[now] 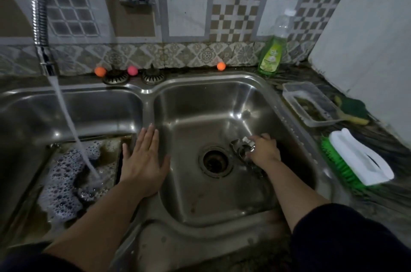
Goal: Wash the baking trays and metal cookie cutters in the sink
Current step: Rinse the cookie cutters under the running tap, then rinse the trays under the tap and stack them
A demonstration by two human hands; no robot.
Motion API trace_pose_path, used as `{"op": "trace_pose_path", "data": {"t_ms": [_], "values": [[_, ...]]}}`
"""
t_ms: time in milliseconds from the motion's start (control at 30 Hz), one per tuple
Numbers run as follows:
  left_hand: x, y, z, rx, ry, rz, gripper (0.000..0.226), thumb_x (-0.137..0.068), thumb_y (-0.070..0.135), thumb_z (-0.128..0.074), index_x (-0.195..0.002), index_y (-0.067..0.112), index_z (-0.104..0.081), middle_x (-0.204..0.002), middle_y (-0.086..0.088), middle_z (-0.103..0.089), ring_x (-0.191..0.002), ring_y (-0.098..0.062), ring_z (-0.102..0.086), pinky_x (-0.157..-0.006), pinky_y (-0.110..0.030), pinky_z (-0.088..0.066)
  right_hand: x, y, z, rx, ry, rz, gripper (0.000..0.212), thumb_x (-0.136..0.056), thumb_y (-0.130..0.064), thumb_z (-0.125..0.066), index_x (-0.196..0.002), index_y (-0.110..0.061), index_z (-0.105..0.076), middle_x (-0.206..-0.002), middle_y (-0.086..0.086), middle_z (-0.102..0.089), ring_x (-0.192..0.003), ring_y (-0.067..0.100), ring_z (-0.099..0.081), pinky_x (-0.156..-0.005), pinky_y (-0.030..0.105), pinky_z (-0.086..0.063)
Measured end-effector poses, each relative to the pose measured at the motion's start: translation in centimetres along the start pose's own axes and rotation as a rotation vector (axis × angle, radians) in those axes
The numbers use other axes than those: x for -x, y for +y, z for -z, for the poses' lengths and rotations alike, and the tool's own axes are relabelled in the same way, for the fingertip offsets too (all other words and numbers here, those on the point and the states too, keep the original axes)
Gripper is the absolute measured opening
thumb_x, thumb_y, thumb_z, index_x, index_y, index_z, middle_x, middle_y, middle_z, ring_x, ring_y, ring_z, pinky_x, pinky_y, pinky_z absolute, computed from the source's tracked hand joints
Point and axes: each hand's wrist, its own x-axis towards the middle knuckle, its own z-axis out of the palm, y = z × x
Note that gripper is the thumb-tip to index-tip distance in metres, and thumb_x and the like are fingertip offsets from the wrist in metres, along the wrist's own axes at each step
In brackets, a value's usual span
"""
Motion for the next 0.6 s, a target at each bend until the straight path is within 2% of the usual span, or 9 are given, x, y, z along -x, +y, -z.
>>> {"op": "trace_pose_path", "data": {"t_ms": [233, 400, 467, 533, 600], "values": [[0.1, 1.0, 0.4, 0.021, -0.038, 0.010, 0.074, -0.097, 0.051, -0.029, -0.153, 0.017, 0.006, -0.158, 0.005, 0.021, -0.145, -0.011, 0.021, -0.118, -0.051, 0.004, 4.9, -5.2, 0.5, 0.014, -0.004, 0.240, 0.046, -0.090, -0.038, -0.060, -0.134, -0.029, -0.051, -0.144, 0.006, -0.041, -0.132, 0.029, -0.036, -0.108, 0.039, -0.035], [1.9, -0.6, 0.8, 0.124, -0.065, -0.060, 0.065, -0.100, 0.050, -0.021, -0.153, 0.022, 0.004, -0.159, 0.011, 0.017, -0.144, -0.005, 0.017, -0.119, -0.047, 0.003, 9.6, -12.8, -0.3, 0.017, -0.005, 0.468, 0.042, -0.097, -0.037, -0.046, -0.138, -0.032, -0.046, -0.154, 0.003, -0.028, -0.140, 0.025, -0.027, -0.113, 0.034, -0.026], [2.4, -2.8, 1.1, 0.101, -0.102, -0.083, 0.062, -0.100, 0.051, -0.016, -0.153, 0.026, 0.004, -0.159, 0.012, 0.015, -0.145, -0.005, 0.016, -0.119, -0.048, 0.004, 11.2, -16.2, -0.7, 0.015, 0.021, 0.574, 0.043, -0.098, -0.036, -0.041, -0.141, -0.032, -0.043, -0.157, 0.004, -0.022, -0.143, 0.026, -0.020, -0.116, 0.036, -0.021], [3.0, -5.9, 1.6, 0.050, -0.146, -0.030, 0.062, -0.100, 0.051, -0.016, -0.153, 0.024, 0.002, -0.159, 0.008, 0.014, -0.145, -0.009, 0.016, -0.119, -0.049, 0.003, 13.0, -19.4, -1.5, 0.056, 0.035, 0.680, 0.045, -0.099, -0.035, -0.038, -0.144, -0.029, -0.040, -0.160, 0.005, -0.013, -0.147, 0.027, -0.006, -0.119, 0.038, -0.010], [3.6, -9.4, 2.1, 0.021, -0.197, 0.052, 0.063, -0.101, 0.048, -0.021, -0.153, 0.022, 0.004, -0.159, 0.007, 0.016, -0.146, -0.011, 0.017, -0.119, -0.051, 0.002, 14.6, -22.4, -3.2, 0.174, -0.041, 0.754, 0.049, -0.100, -0.037, -0.036, -0.148, -0.027, -0.031, -0.161, 0.007, 0.002, -0.147, 0.027, 0.012, -0.119, 0.043, 0.004]]}}
